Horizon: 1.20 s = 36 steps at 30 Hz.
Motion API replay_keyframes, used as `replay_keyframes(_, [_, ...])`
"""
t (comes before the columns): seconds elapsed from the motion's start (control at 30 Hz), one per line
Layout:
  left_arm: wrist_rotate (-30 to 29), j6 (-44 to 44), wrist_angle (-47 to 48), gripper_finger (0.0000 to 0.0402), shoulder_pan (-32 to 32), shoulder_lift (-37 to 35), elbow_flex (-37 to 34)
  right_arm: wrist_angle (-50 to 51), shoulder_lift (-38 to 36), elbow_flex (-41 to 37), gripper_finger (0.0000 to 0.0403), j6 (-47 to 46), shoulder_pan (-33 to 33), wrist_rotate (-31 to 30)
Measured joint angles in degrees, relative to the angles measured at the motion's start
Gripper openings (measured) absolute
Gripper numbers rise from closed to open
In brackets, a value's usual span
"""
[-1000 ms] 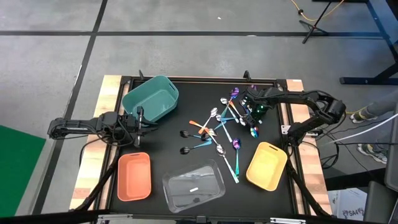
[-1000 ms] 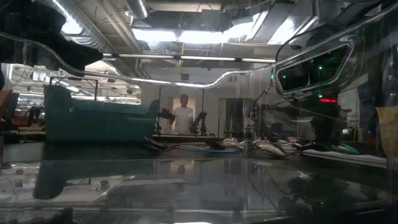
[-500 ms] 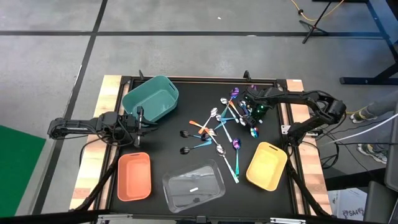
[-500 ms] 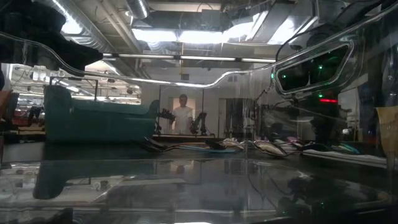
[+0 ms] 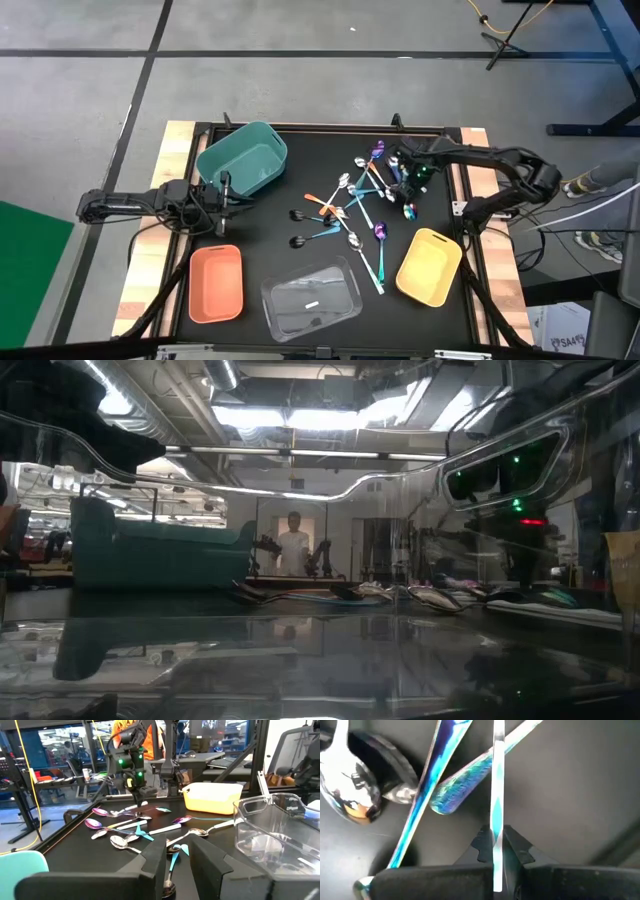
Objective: Sort silverware by color (type)
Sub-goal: Put the white-green spoon into the blue bin
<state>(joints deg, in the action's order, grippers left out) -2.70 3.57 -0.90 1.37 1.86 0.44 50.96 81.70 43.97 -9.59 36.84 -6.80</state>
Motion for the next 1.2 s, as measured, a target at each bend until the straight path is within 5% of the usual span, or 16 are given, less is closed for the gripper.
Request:
replay_keyframes(0.47, [-0.22, -0.02, -0.38, 0.0076, 0.0, 0.0, -0.02, 6.75, -0.2, 12.56, 0.0001, 2.51, -0.07, -2.51])
replay_keyframes(0.67, [-2.09, -0.07, -7.45, 0.0076, -0.02, 0.0, -0.02, 4.99, -0.21, 16.93, 0.0001, 2.61, -0.13, -0.57])
replay_keyframes(1.2, [-15.98, -16.46, -17.17, 0.0076, 0.0, 2.48, 0.0, -18.56, -0.22, 17.96, 0.0001, 2.5, -0.27, 8.97])
